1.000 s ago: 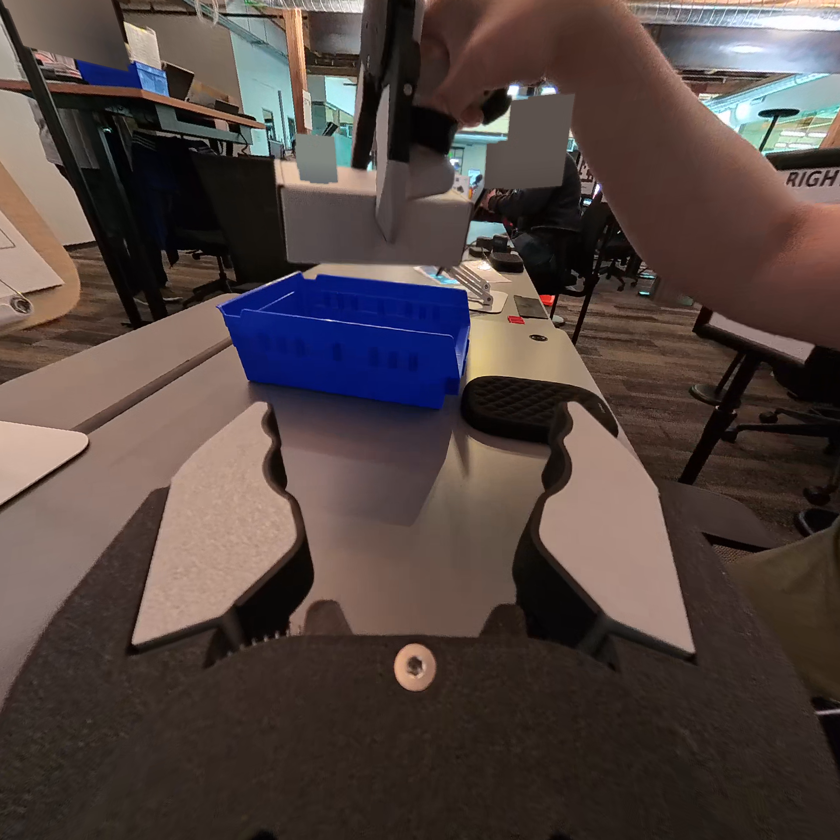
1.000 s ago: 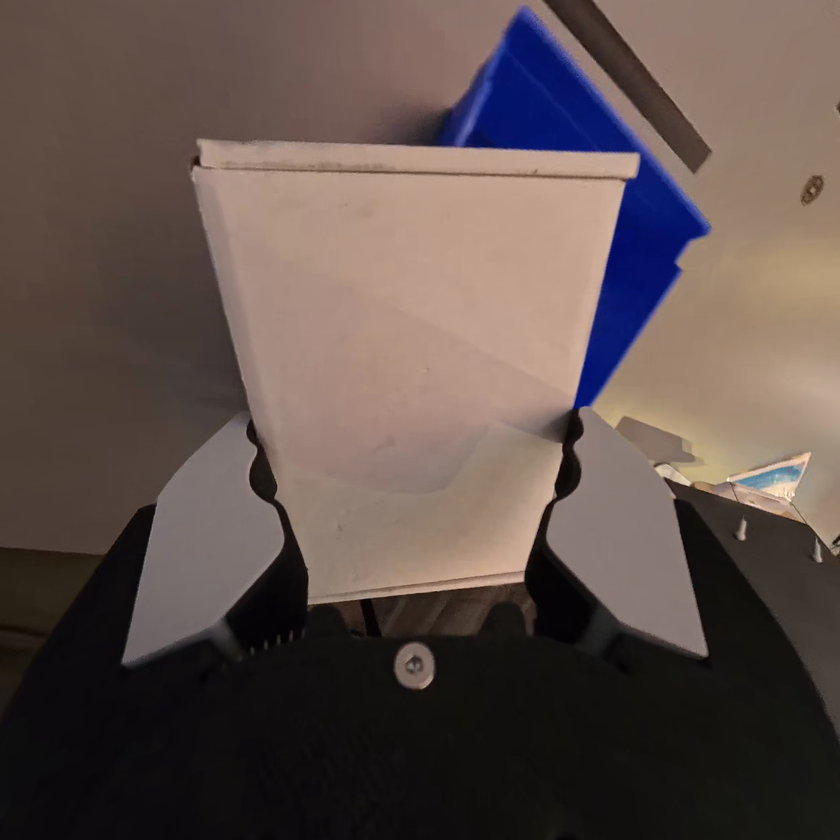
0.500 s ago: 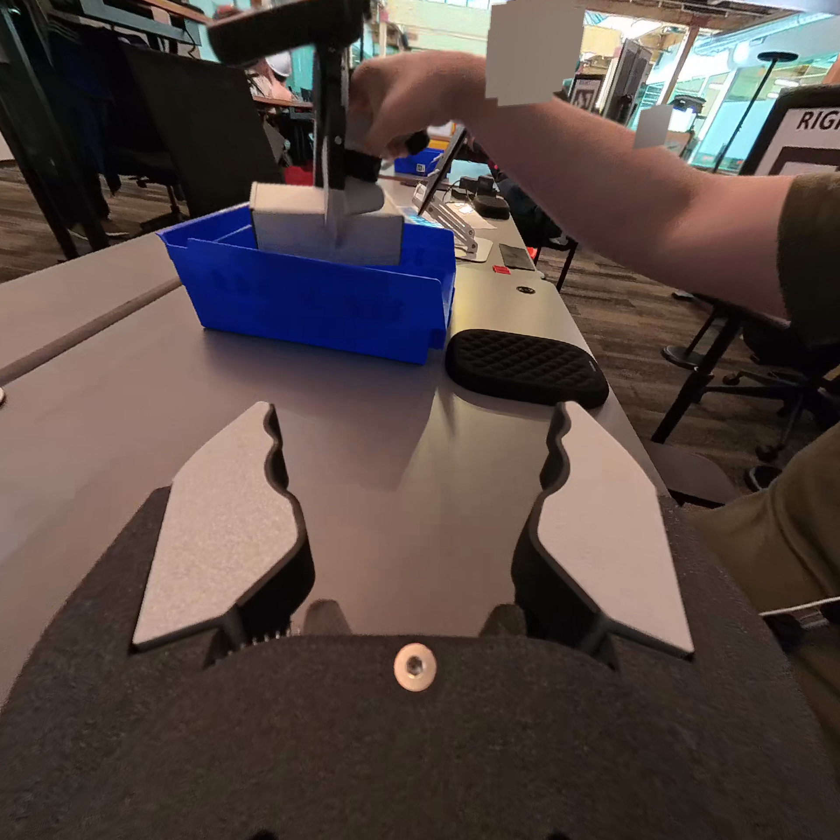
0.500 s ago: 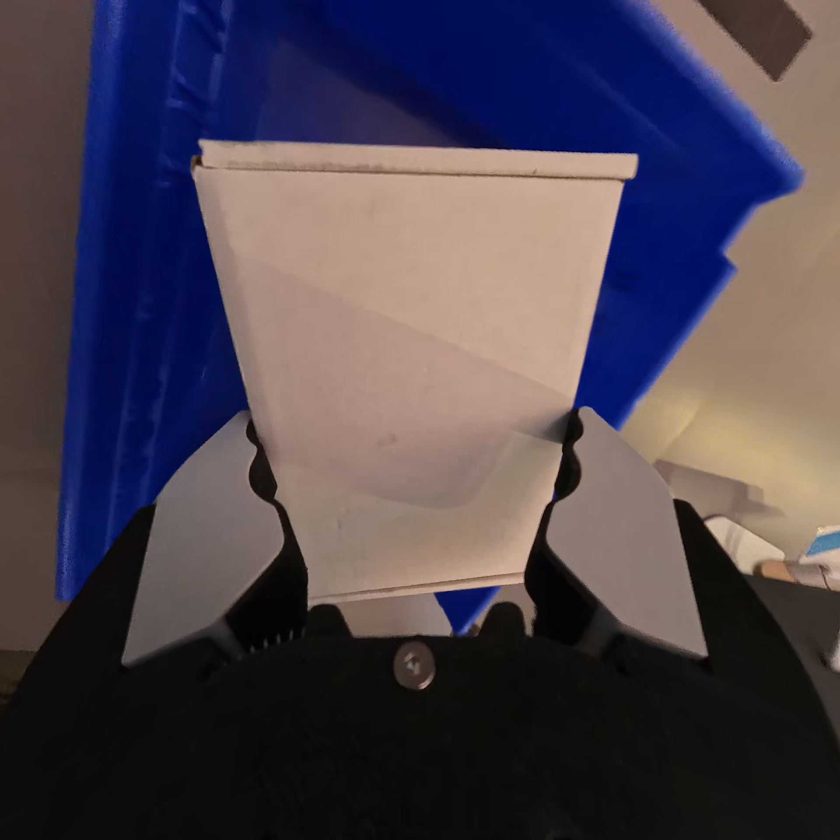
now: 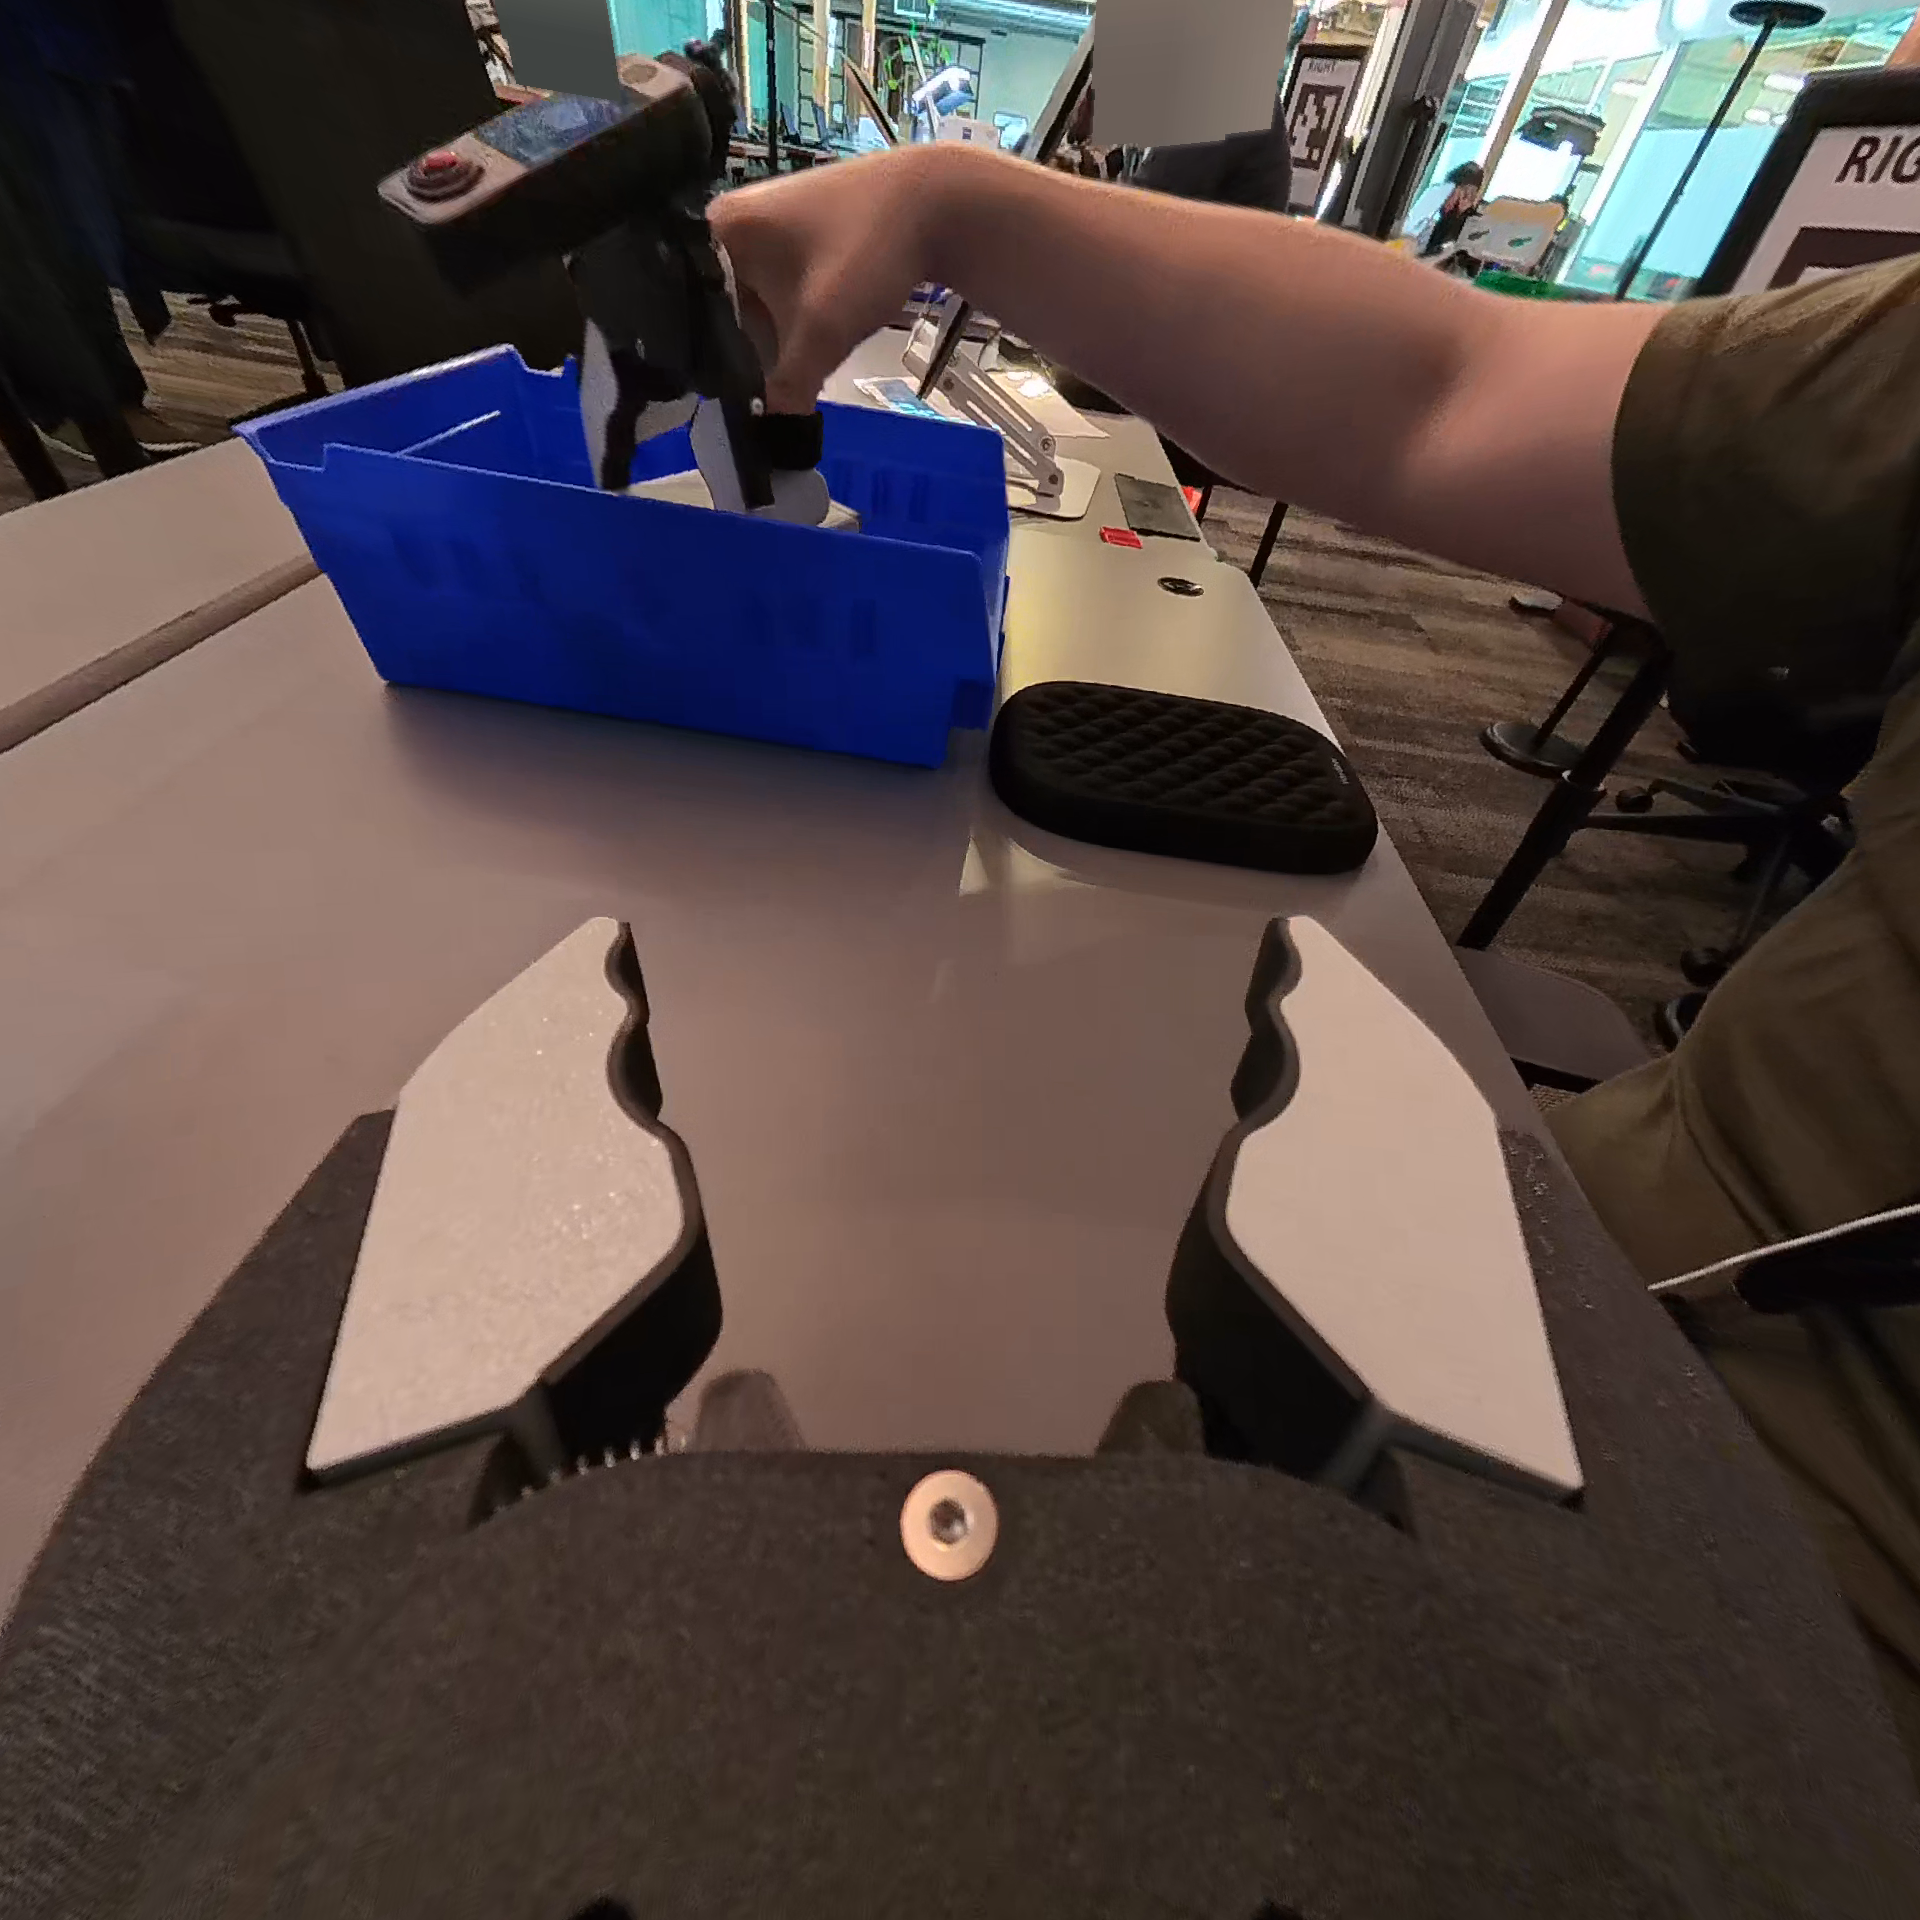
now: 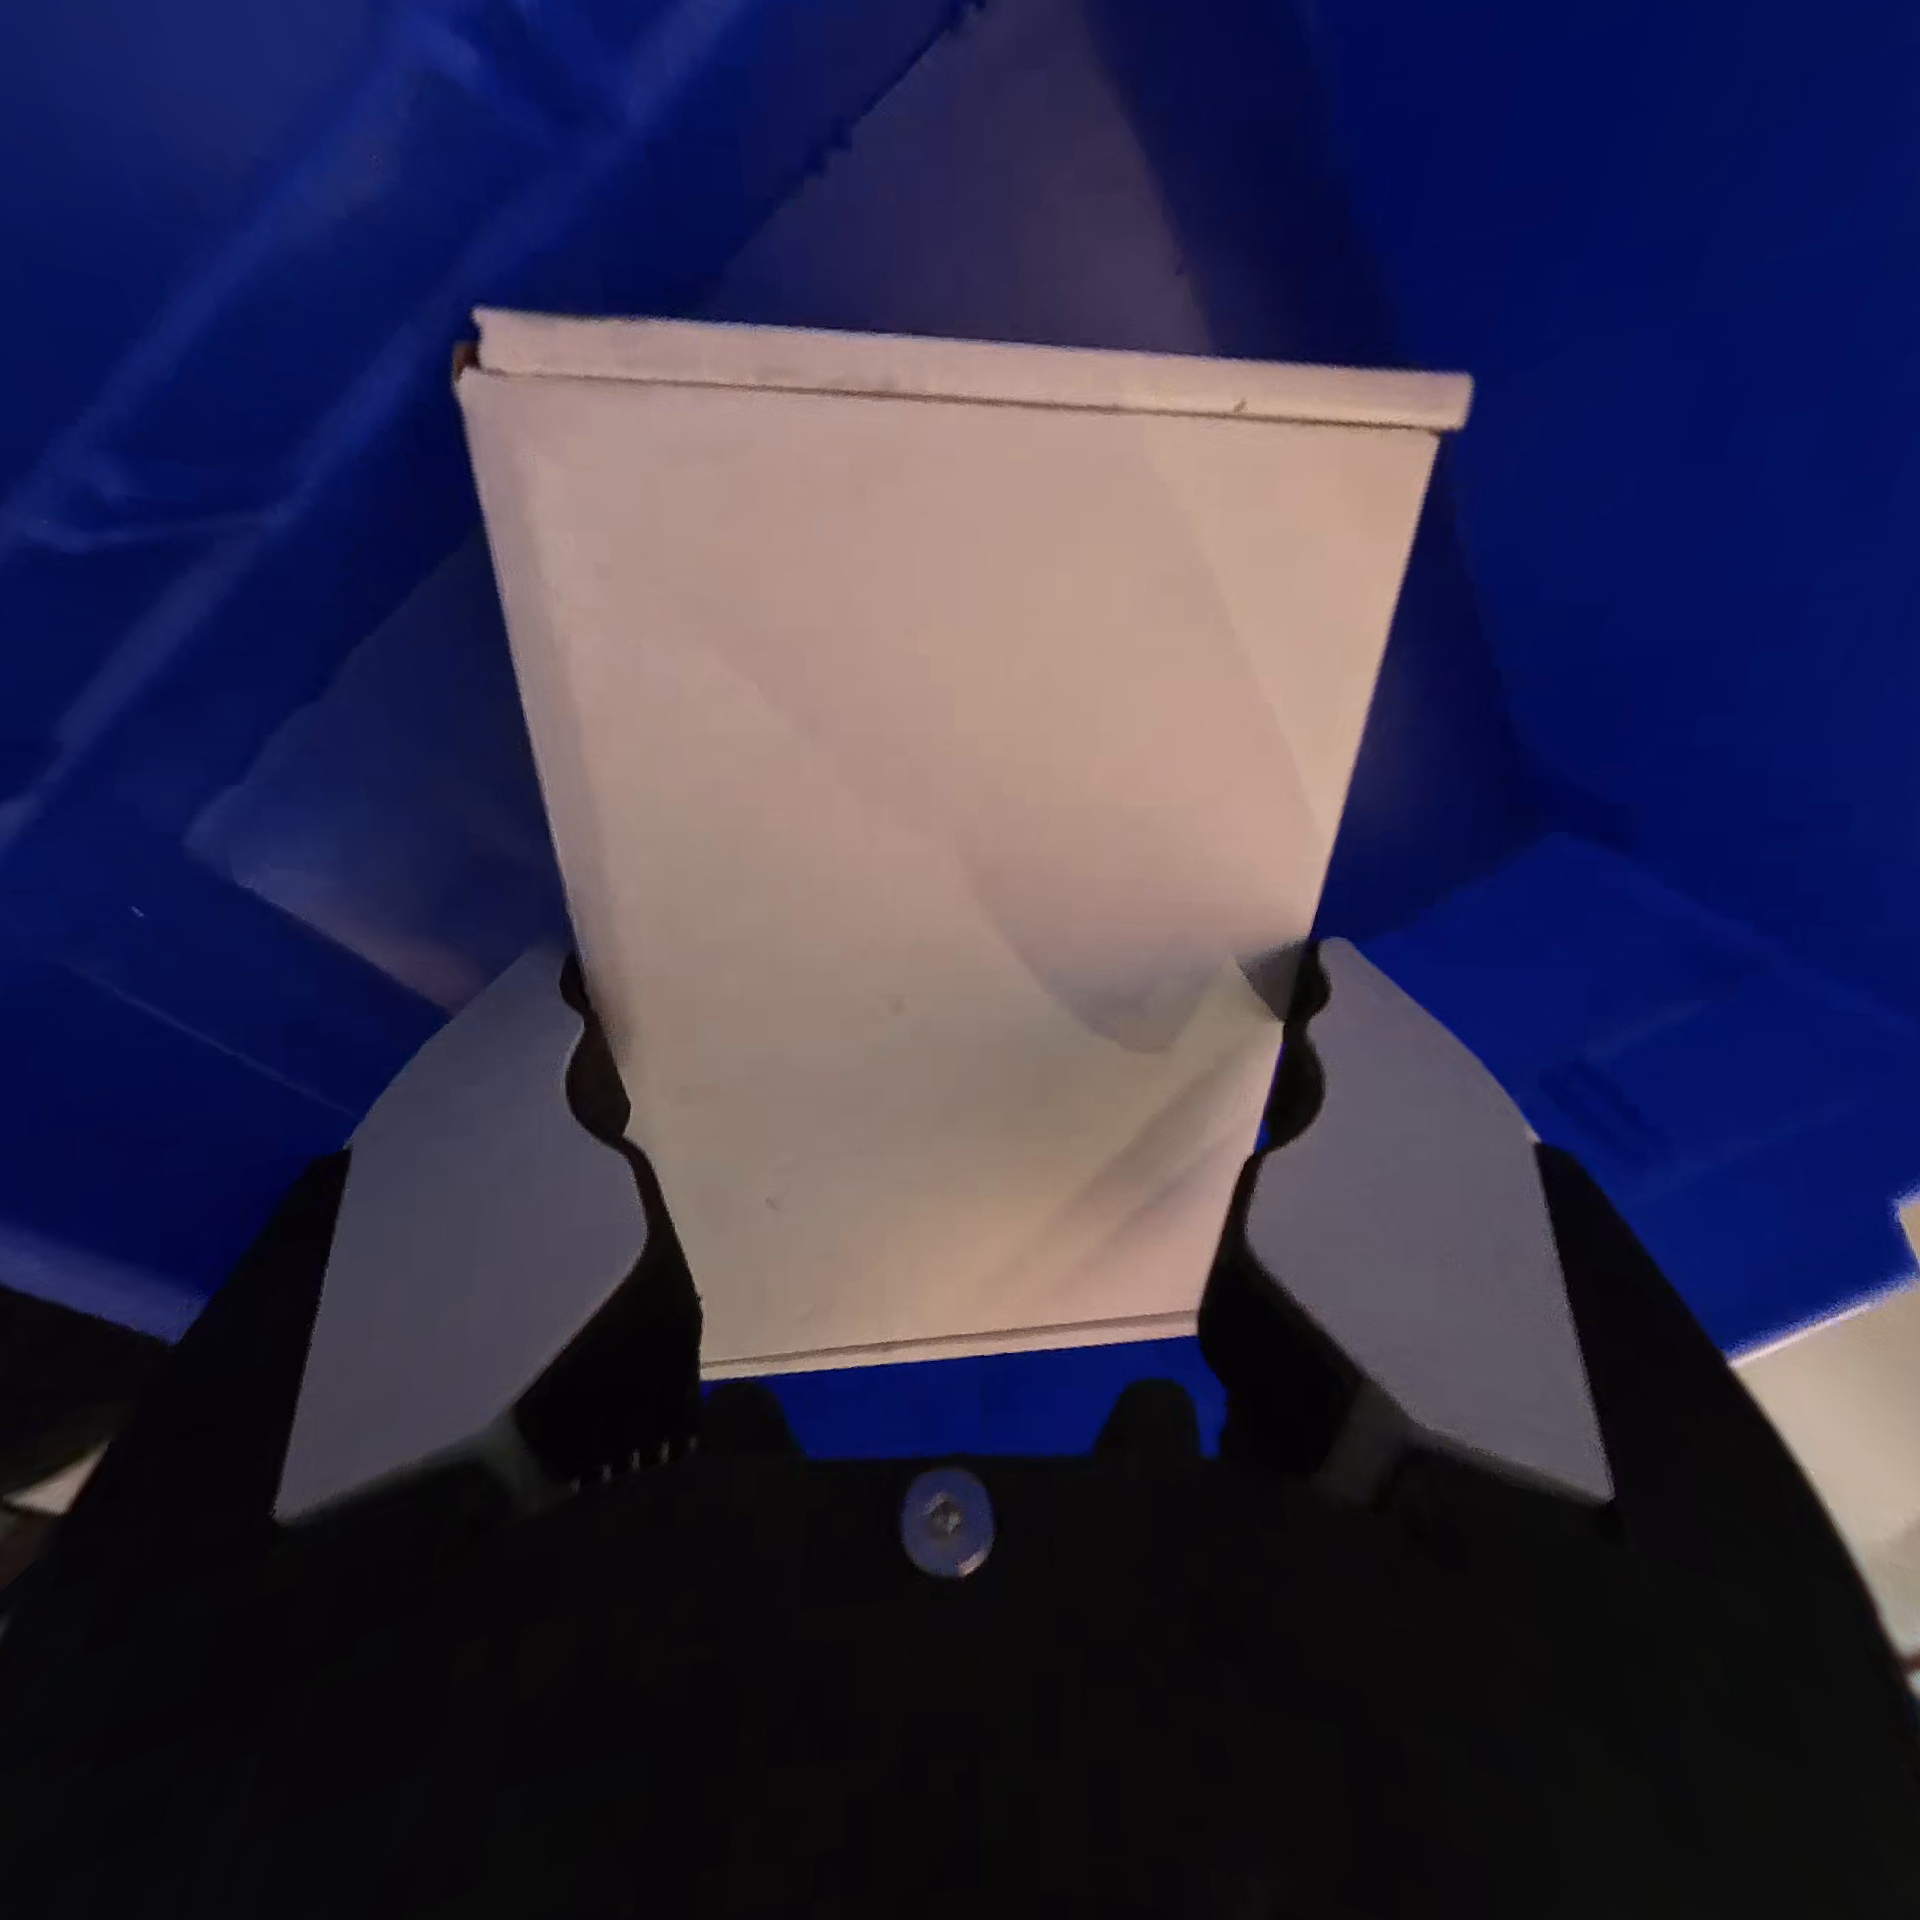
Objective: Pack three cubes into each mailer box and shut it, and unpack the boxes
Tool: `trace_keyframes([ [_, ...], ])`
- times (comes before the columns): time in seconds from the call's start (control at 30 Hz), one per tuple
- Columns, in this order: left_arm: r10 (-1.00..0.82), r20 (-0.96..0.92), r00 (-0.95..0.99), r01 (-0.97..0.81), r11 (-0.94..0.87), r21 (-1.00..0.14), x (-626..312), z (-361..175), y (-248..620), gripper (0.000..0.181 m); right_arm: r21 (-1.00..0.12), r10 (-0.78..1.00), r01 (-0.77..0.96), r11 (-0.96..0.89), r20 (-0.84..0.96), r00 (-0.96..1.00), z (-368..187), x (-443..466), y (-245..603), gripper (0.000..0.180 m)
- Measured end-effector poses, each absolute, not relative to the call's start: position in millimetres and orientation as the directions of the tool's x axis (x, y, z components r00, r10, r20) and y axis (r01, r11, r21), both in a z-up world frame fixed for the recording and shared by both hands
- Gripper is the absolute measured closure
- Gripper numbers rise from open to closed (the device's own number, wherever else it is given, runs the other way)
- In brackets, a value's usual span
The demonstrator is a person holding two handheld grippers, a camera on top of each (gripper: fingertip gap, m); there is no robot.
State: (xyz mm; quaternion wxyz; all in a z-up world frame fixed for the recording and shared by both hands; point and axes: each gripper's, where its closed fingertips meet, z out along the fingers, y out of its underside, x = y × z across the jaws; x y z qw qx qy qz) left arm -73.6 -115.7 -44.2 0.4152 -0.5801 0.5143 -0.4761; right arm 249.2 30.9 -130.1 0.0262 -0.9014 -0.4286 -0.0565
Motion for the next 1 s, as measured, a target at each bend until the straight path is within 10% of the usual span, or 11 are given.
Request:
trace_keyframes([
  [0.63,-0.991,0.134,-0.016,-0.239,-0.126,-0.963,-68.3,-51.7,-124.1,0.072,0.173,0.872,0.866,-0.470,0.246,0.424,-98.2,260.4,33.0,0.058],
  [1.0,-0.993,0.112,-0.039,-0.306,-0.095,-0.947,-60.9,-67.9,-132.8,0.073,0.342,0.948,0.939,-0.032,0.308,-0.080,-91.2,248.6,50.6,0.058],
])
